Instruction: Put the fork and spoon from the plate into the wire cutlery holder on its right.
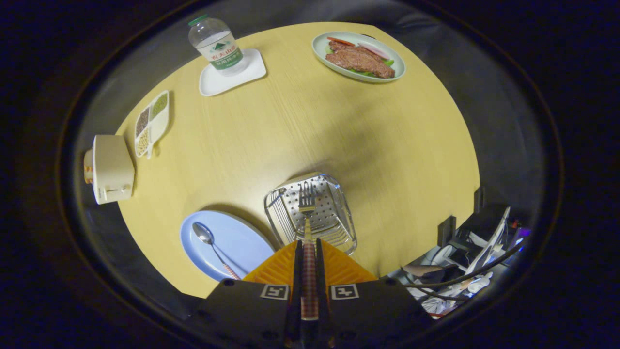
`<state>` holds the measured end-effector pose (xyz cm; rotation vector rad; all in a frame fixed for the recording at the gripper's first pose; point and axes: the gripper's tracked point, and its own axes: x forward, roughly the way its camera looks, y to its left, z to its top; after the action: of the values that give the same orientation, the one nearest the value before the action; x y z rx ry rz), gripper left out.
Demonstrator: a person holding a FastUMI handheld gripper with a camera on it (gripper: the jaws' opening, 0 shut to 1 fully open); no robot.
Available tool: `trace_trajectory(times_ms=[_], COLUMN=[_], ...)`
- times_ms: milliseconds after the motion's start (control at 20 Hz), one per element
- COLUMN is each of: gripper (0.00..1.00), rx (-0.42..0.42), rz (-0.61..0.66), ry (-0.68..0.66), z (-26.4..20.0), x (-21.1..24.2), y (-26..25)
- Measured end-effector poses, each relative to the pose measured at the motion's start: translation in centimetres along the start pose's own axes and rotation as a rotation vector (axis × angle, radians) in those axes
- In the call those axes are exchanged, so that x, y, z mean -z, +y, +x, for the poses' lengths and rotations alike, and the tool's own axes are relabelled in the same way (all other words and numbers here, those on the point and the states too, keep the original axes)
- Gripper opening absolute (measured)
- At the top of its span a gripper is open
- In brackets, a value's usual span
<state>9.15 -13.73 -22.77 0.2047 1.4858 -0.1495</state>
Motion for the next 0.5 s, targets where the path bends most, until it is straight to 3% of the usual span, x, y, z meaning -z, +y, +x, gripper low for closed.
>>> trace_trajectory(times_ms=[50,350,500], gripper=[0.19,0.97,0.98], rx=[-0.006,-0.001,-0.009], rz=[-0.009,-0.042,-0.062], ry=[-0.006,-0.113,-0.183], z=[-0.1,-2.5,-4.4], x=[-0.1,0.0,0.4], y=[0.1,0.8,1.8])
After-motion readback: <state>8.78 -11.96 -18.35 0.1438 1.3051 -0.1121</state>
